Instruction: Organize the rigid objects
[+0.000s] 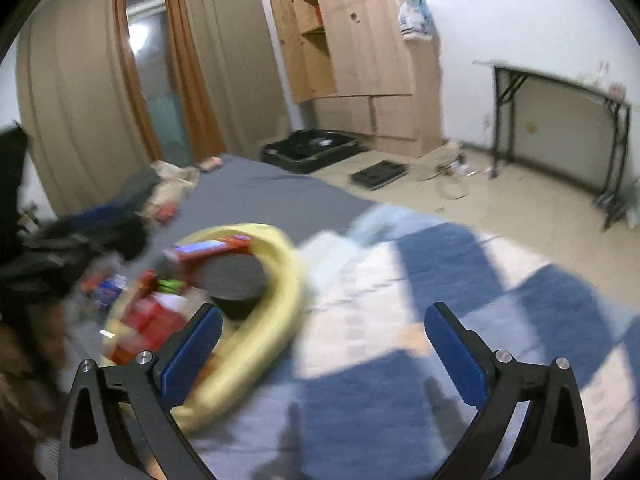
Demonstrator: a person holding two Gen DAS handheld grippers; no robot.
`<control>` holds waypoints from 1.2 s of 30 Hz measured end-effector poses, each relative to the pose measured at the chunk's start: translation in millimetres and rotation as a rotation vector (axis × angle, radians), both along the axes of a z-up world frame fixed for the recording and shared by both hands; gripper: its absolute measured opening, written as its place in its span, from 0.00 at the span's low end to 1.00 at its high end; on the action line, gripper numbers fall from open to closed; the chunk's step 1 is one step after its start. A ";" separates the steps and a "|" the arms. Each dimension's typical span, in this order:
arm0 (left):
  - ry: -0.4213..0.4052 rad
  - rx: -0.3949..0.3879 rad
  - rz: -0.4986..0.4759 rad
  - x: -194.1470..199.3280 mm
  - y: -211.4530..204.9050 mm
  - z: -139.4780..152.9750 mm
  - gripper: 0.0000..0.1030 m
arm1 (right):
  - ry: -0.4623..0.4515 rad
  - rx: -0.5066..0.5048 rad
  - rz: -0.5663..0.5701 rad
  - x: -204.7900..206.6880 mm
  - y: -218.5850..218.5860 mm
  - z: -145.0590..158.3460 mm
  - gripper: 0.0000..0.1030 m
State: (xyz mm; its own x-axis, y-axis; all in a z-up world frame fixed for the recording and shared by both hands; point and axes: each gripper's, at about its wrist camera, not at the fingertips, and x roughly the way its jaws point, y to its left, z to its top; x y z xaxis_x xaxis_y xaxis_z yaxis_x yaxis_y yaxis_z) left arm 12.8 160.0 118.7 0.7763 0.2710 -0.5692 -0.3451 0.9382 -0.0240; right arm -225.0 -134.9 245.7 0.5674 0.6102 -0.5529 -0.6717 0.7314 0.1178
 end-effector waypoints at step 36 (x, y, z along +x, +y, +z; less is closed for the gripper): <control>0.297 0.091 0.674 17.6 -97.4 -124.6 1.00 | -0.048 -0.381 0.419 57.7 44.5 -71.2 1.00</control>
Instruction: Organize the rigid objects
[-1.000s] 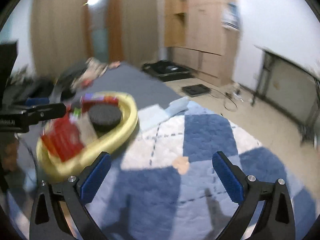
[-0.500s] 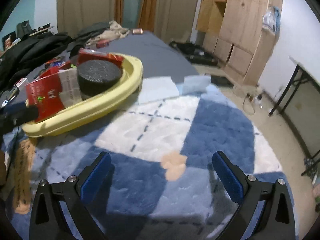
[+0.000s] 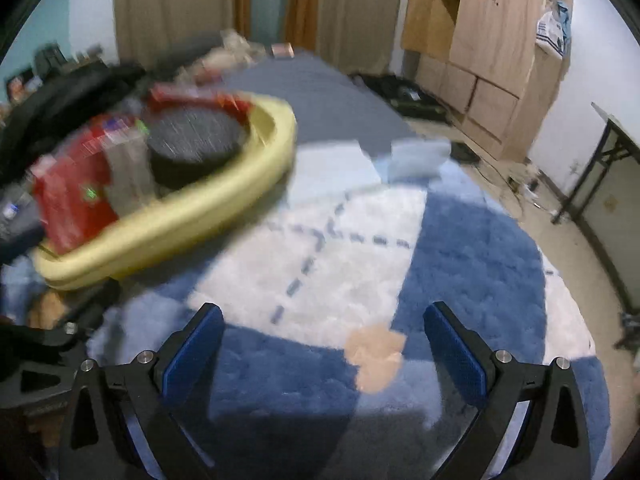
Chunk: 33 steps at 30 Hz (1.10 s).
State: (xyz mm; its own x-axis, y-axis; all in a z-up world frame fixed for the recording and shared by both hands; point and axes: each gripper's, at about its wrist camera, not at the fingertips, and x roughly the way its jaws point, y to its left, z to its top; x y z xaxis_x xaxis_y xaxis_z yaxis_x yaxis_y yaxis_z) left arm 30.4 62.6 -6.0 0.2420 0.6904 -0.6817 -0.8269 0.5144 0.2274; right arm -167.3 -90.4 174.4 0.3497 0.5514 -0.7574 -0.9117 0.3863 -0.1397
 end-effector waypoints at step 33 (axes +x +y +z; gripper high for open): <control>-0.240 -0.116 -0.017 -7.3 -6.5 21.4 1.00 | 0.013 0.029 -0.101 10.4 -16.2 7.0 1.00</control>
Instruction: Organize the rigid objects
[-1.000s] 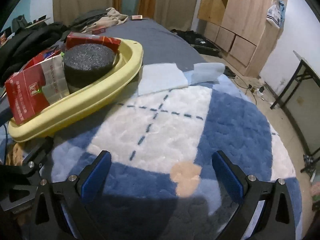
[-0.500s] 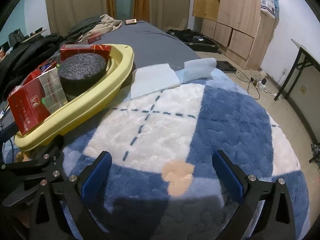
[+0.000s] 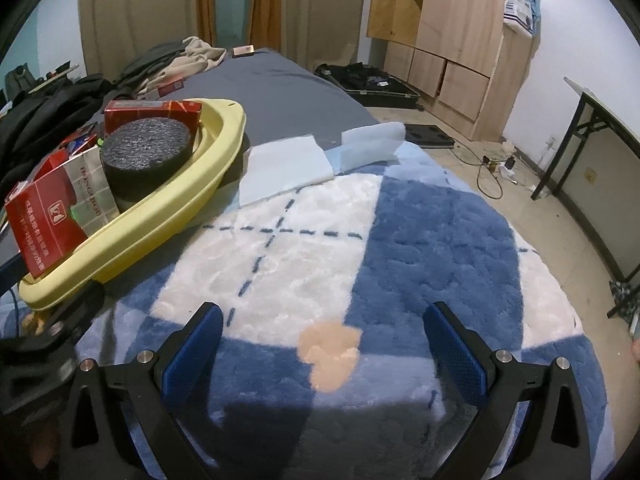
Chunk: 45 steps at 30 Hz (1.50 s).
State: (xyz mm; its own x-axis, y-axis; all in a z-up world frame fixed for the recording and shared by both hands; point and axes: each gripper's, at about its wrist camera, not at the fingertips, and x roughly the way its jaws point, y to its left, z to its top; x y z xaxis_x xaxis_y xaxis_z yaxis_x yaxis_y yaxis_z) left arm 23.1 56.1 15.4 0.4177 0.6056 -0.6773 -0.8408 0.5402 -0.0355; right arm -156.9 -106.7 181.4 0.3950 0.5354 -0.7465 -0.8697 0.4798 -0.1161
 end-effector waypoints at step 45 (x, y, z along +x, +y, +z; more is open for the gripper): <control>0.074 -0.183 0.173 -1.8 17.4 -36.7 1.00 | 0.005 -0.041 0.041 4.6 3.8 -5.1 1.00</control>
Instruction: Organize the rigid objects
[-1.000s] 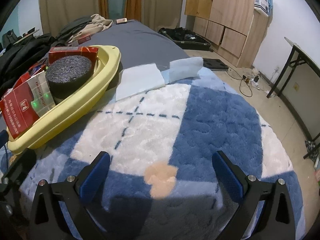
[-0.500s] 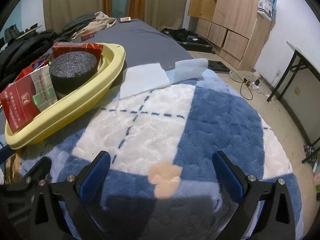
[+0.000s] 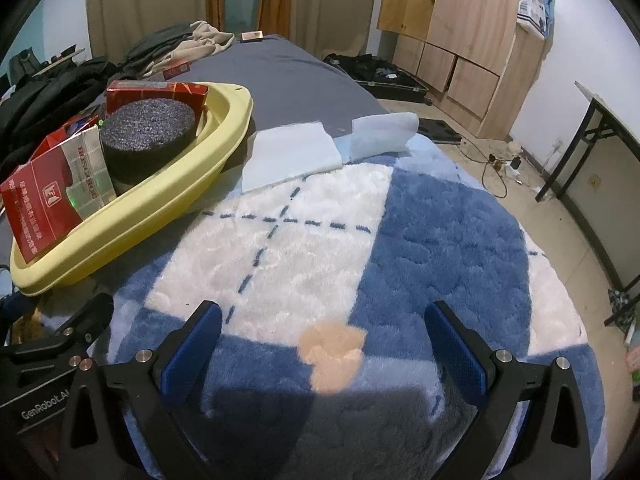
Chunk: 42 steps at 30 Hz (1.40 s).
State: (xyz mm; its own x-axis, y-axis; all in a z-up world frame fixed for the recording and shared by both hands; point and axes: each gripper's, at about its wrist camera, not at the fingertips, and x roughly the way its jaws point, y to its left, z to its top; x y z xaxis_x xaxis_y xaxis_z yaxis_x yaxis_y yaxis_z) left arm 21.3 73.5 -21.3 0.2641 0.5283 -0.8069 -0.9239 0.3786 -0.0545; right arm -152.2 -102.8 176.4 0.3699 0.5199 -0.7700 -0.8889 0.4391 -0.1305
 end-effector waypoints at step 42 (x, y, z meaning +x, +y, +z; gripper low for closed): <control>0.007 0.006 0.002 0.7 -2.2 1.1 1.00 | -0.017 -0.071 0.374 5.6 59.7 -6.0 1.00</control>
